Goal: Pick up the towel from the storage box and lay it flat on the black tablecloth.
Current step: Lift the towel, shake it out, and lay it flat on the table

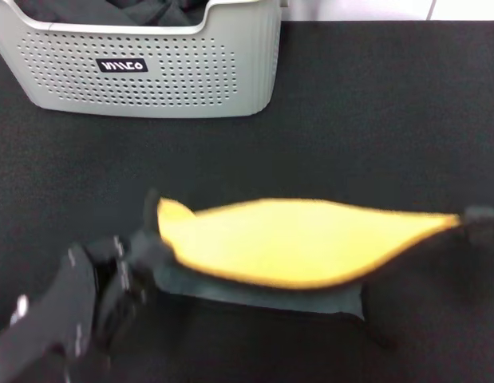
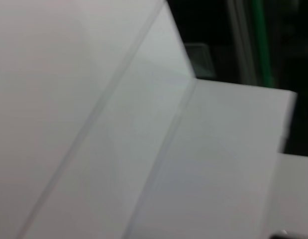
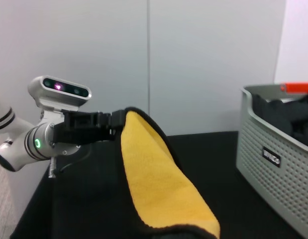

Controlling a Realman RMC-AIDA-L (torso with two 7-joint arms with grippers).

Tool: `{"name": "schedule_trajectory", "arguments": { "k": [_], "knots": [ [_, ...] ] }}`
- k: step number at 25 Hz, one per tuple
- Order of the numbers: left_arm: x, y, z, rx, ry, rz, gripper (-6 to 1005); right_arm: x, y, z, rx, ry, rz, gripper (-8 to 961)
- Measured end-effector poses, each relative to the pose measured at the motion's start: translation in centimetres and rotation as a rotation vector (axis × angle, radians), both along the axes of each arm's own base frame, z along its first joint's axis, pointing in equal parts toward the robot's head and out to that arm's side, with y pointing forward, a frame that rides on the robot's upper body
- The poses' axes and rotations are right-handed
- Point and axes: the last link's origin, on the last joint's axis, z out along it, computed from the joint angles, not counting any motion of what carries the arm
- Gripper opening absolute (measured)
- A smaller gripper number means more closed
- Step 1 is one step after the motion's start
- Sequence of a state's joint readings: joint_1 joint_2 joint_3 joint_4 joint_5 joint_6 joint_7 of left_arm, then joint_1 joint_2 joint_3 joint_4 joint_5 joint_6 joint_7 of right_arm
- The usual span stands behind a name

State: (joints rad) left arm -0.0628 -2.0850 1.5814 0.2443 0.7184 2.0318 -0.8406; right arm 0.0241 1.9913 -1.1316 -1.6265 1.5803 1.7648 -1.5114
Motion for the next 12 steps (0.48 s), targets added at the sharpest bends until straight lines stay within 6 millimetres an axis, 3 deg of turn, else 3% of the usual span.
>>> {"name": "schedule_trajectory", "arguments": {
  "k": [6,12],
  "knots": [
    [1.3,-3.7,0.0,0.027,0.030,-0.116,8,-0.9,-4.6,1.0,0.051,-0.028,-0.006,16],
    [2.4,-5.5,0.8,0.046,0.027,-0.206,8,-2.3,-5.9,1.9,0.029,0.008,-0.063,16]
  ]
}}
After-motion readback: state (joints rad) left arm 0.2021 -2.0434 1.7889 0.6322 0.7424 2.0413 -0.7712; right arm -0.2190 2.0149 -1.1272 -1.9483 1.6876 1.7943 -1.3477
